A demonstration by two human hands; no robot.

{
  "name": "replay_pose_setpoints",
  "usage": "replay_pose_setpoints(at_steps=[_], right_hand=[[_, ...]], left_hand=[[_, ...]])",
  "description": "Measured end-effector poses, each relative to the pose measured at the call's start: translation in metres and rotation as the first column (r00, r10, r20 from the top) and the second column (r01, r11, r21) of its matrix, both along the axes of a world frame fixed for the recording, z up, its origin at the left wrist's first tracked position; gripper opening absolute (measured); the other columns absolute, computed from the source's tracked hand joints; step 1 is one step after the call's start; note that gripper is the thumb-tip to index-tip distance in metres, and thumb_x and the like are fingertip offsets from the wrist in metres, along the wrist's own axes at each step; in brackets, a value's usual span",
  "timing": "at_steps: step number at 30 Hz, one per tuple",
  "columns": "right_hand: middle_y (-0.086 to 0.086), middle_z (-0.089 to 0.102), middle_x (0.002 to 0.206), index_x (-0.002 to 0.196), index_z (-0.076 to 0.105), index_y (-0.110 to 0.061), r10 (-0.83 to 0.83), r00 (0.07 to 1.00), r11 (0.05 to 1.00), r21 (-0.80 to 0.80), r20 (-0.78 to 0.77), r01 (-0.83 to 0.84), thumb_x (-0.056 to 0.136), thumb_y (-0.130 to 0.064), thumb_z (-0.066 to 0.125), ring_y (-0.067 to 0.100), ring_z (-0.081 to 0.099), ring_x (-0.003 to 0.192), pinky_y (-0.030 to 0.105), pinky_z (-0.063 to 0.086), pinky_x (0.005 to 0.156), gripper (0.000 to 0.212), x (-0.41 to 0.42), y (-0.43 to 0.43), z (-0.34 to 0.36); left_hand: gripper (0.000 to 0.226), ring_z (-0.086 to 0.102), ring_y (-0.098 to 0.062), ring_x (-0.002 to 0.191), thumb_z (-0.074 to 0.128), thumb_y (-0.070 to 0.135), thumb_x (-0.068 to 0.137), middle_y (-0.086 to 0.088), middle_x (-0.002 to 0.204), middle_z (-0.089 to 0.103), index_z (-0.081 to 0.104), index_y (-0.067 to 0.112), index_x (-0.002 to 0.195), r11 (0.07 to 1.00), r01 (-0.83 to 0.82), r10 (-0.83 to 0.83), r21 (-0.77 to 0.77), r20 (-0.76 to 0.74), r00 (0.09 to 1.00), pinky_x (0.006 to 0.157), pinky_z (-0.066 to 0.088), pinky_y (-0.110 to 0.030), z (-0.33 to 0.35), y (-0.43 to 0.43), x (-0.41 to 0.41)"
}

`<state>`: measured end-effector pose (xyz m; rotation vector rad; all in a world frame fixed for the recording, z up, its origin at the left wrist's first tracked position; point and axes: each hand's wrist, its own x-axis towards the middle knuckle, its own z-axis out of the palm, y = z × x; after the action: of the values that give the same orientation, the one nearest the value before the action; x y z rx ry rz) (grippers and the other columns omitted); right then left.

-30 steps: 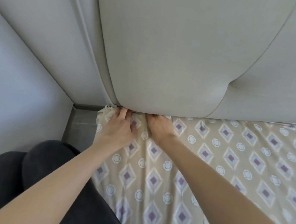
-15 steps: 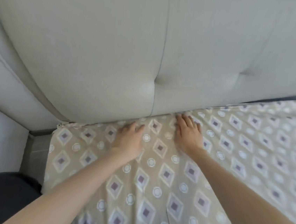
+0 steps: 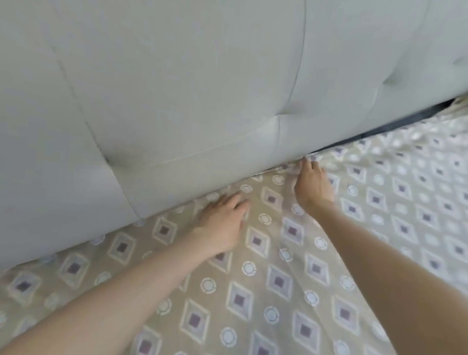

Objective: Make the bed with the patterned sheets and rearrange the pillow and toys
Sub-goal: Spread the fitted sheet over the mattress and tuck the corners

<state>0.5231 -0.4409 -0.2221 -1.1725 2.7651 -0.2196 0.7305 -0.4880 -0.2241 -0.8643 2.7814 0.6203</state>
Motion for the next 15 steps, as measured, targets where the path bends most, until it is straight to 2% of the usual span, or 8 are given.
replay_pose_setpoints(at_steps=[2,6,8,10,12,13,15], right_hand=[[0.016,0.044,0.131,0.134,0.038,-0.006,0.006,0.999,0.998,0.057,-0.035,-0.004,0.087,0.001,0.046,0.036,0.045,0.119,0.043,0.041,0.078,0.048,-0.017,-0.006,0.002],[0.018,0.055,0.115,0.122,0.048,-0.005,0.004,1.0,0.993,0.116,-0.001,-0.004,0.089,-0.006,0.051,0.04,0.056,0.106,0.042,0.045,0.08,0.033,-0.044,-0.02,0.0],[0.015,0.06,0.111,0.114,0.056,-0.006,0.005,0.999,0.992,0.13,-0.032,-0.001,0.089,-0.008,0.052,0.036,0.06,0.102,0.037,0.042,0.074,0.025,-0.05,-0.027,-0.001],[0.016,0.064,0.101,0.098,0.064,-0.003,-0.035,0.997,0.999,0.016,-0.068,0.036,0.082,0.002,0.052,0.035,0.062,0.092,0.034,0.041,0.067,0.02,-0.056,-0.028,-0.006],[0.017,0.062,0.08,0.074,0.061,-0.004,-0.126,0.992,0.97,-0.208,-0.008,0.122,0.075,0.005,0.052,0.033,0.058,0.074,0.034,0.039,0.06,0.013,-0.057,-0.026,-0.013],[0.014,0.056,0.071,0.067,0.055,-0.006,-0.186,0.982,0.928,-0.321,0.041,0.189,0.074,0.002,0.05,0.03,0.049,0.066,0.033,0.034,0.058,0.012,-0.055,-0.026,-0.017],[0.008,0.048,0.065,0.065,0.052,-0.008,-0.307,0.945,0.815,-0.481,0.115,0.323,0.077,-0.002,0.046,0.026,0.038,0.065,0.033,0.024,0.059,0.015,-0.045,-0.029,-0.024]], left_hand=[[0.056,0.01,-0.021,0.146,0.035,0.015,0.096,-0.001,0.16,0.007,0.019,0.018,0.15,0.999,0.043,-0.043,-0.016,0.019,0.999,0.117,0.018,-0.04,-0.002,-0.003,-0.013],[0.056,0.009,-0.021,0.146,0.035,0.015,0.097,-0.002,0.16,0.007,0.019,0.017,0.15,0.996,0.075,-0.075,-0.046,0.005,0.997,0.118,0.015,-0.039,0.0,-0.008,-0.03],[0.057,0.007,-0.018,0.147,0.036,0.016,0.096,-0.001,0.16,0.006,0.019,0.018,0.151,0.992,0.106,-0.107,-0.071,-0.009,0.994,0.118,0.014,-0.038,0.002,-0.011,-0.035],[0.058,0.006,-0.018,0.147,0.037,0.017,0.096,0.001,0.16,0.005,0.019,0.02,0.15,0.99,0.118,-0.119,-0.073,-0.005,0.993,0.119,0.013,-0.039,0.002,-0.013,-0.04],[0.057,0.005,-0.018,0.147,0.037,0.017,0.096,0.002,0.16,0.004,0.019,0.022,0.15,0.992,0.117,-0.117,-0.05,0.009,0.993,0.119,0.013,-0.041,0.001,-0.013,-0.044],[0.057,0.004,-0.019,0.147,0.037,0.018,0.097,0.002,0.16,0.003,0.019,0.023,0.15,0.992,0.117,-0.117,-0.042,0.011,0.993,0.119,0.013,-0.042,-0.001,-0.013,-0.046],[0.056,0.002,-0.02,0.147,0.036,0.02,0.098,0.004,0.16,-0.001,0.017,0.027,0.15,0.993,0.112,-0.112,-0.032,0.014,0.994,0.119,0.011,-0.045,-0.006,-0.014,-0.051]])
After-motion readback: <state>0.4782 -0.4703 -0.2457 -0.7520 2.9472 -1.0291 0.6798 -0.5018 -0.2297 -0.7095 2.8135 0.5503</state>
